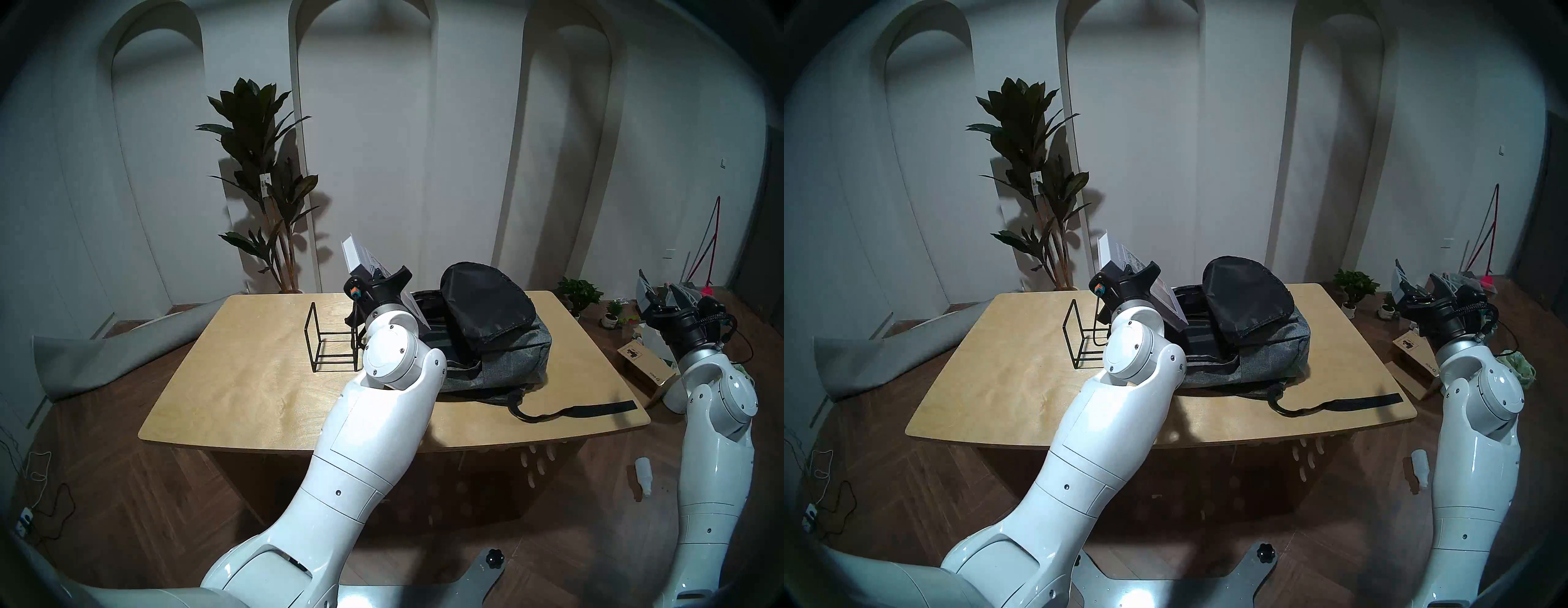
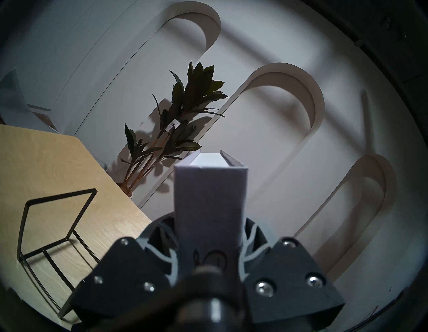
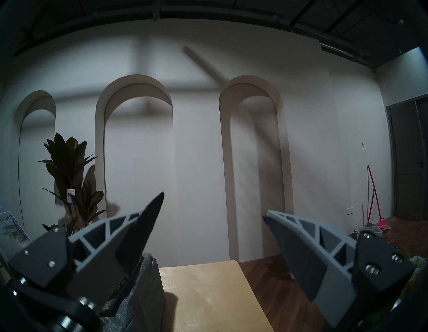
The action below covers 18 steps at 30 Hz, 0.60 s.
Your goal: Put the book into the bag and close the bag
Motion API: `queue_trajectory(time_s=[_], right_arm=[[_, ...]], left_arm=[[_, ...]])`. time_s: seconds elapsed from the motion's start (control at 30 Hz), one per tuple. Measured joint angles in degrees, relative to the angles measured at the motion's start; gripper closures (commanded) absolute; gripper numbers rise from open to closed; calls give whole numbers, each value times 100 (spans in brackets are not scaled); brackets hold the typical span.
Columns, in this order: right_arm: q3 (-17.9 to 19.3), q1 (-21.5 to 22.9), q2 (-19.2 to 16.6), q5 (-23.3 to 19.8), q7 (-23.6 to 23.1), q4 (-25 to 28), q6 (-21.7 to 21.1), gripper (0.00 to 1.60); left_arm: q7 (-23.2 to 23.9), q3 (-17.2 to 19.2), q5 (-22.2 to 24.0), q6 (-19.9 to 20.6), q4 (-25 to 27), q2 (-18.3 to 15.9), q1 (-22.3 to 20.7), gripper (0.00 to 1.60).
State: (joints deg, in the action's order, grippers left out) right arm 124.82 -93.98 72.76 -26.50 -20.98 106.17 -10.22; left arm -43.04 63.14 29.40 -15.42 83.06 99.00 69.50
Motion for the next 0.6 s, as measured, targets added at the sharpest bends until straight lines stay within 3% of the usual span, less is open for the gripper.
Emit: queue_trajectory(time_s=[0.6], right_arm=[[30, 7, 19, 97, 152, 64, 78, 0]], left_arm=[[295, -334, 533, -431, -846, 154, -231, 160]])
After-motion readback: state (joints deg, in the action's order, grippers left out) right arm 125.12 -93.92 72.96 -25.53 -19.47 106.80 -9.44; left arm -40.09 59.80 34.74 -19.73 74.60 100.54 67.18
